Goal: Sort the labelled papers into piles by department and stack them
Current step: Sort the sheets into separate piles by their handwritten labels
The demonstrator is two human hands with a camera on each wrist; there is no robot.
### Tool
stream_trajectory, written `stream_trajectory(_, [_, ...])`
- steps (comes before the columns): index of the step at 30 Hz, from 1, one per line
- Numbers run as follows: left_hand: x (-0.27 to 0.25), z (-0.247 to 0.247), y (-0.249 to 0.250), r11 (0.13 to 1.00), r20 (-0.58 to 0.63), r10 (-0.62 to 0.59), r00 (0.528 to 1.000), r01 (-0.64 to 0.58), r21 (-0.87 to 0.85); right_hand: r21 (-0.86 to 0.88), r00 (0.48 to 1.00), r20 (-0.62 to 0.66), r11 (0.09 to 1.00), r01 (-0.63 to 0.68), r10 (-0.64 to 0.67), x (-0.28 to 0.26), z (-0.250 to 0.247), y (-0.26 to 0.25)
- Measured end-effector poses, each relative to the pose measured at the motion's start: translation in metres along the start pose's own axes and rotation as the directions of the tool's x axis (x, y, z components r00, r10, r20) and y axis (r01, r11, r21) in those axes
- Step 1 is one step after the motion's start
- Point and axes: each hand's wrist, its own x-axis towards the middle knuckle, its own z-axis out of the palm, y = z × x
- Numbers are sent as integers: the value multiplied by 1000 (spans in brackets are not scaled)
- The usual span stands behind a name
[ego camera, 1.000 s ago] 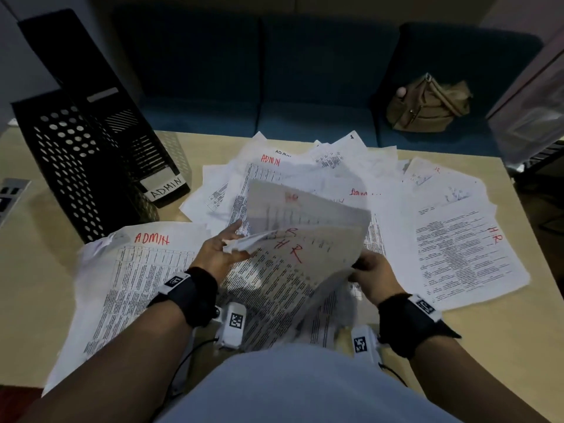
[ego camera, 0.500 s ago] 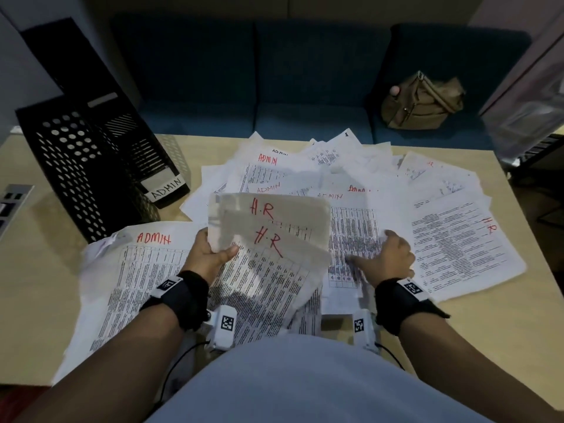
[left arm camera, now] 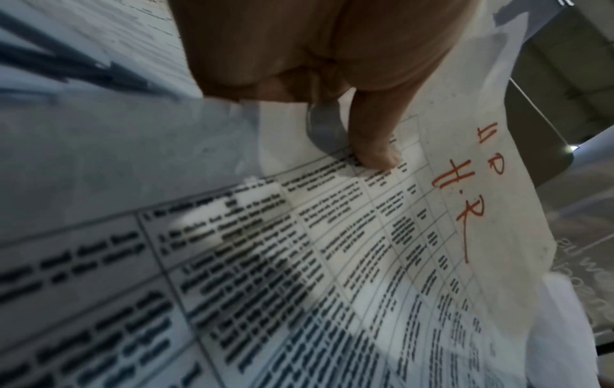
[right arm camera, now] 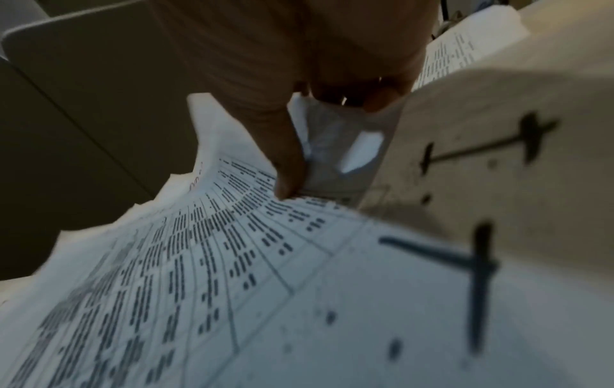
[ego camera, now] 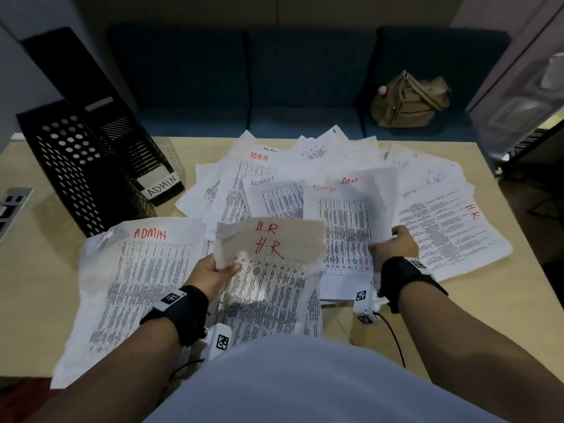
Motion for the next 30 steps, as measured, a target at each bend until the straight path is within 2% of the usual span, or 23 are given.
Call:
stream_trajectory(4, [-8,1,2,1000,89,-5,996,5,1,104,990,-116,990,93,-80,-4,-9,12])
stream_trajectory(6, [-12,2,4,1000,81,-1,997,3,-30,198,989,-126,975,101,-77,-8,-15,18])
stream_trajectory(9, [-18,5,13,998,87,14,996,-9,-65,232,975,-200,962,147,-100,-5,-26,28])
stream_trajectory(11, [-23,9,19,996,125,38,991,-27,-84,354,966,-252,923,147,-58,1,-32,31])
stream_trajectory(14, [-30,16,28,993,194,63,979,-43,-108,411,955,-295,901,139,-13,2,-41,31])
stream_trajectory(18, [-24,16,31,999,262,52,964,-47,-23,479,905,-417,827,294,-81,-7,-49,21])
stream_trajectory(20, [-22,19,36,996,309,84,947,-84,-16,514,891,-434,776,365,-132,-10,-53,14])
stream_trajectory(23, [-19,29,47,991,312,130,941,-119,-54,585,901,-354,692,424,-253,-17,-58,0])
stream_trajectory(25, [-17,35,52,986,319,162,934,-136,-101,616,909,-255,670,415,-329,-21,-58,-9])
stream_trajectory(28, [-9,39,59,980,312,163,936,-118,-161,717,918,-33,630,297,-396,-30,-52,-22])
stream_trajectory(30, [-3,42,61,977,317,185,930,-140,-158,760,895,145,626,172,-422,-38,-45,-29])
